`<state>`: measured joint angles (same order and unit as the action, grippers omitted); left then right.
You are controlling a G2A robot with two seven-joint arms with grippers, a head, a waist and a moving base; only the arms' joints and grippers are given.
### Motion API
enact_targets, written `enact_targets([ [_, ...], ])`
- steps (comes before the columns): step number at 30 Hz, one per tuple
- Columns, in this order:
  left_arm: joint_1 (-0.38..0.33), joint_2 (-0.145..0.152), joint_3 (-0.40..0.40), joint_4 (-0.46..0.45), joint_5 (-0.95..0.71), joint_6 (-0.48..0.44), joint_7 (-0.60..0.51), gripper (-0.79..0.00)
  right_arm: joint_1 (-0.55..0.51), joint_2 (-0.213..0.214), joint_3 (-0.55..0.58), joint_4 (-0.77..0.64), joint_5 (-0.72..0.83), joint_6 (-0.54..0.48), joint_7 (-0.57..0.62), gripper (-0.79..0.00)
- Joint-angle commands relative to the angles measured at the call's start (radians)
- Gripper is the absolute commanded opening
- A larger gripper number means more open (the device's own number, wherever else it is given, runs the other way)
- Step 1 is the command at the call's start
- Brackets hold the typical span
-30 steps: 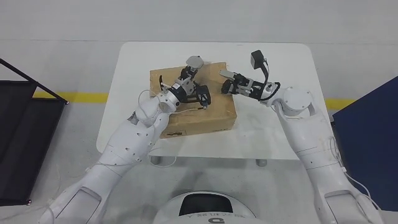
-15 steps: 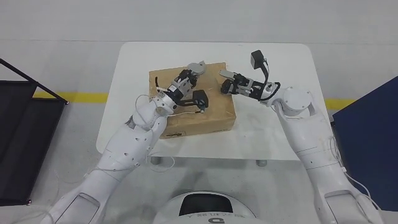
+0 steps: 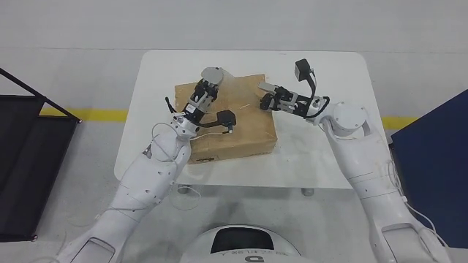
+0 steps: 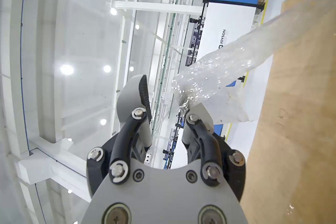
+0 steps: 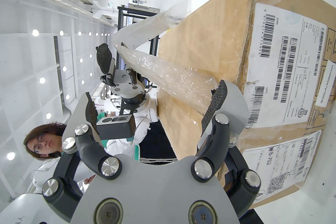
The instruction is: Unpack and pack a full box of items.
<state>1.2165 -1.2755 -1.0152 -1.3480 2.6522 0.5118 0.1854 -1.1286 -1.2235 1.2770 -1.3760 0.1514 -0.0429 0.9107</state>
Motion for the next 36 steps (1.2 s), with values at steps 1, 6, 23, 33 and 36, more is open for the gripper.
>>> enact_targets([
  [1,0.006,0.0,-0.007,-0.001,0.005,0.009,-0.006,-0.462,0.0,0.0,0.0,0.0,0.0,0.0,0.0,0.0],
  [6,0.026,0.001,-0.032,-0.015,0.011,0.03,-0.025,-0.413,0.0,0.0,0.0,0.0,0.0,0.0,0.0,0.0],
  [23,0.153,0.019,-0.168,-0.151,0.06,0.036,-0.088,-0.302,0.0,0.0,0.0,0.0,0.0,0.0,0.0,0.0],
  [33,0.255,0.025,-0.236,-0.224,0.113,-0.037,-0.194,-0.277,0.0,0.0,0.0,0.0,0.0,0.0,0.0,0.0],
  [36,0.283,0.027,-0.257,-0.246,0.112,-0.047,-0.211,-0.274,0.0,0.0,0.0,0.0,0.0,0.0,0.0,0.0],
])
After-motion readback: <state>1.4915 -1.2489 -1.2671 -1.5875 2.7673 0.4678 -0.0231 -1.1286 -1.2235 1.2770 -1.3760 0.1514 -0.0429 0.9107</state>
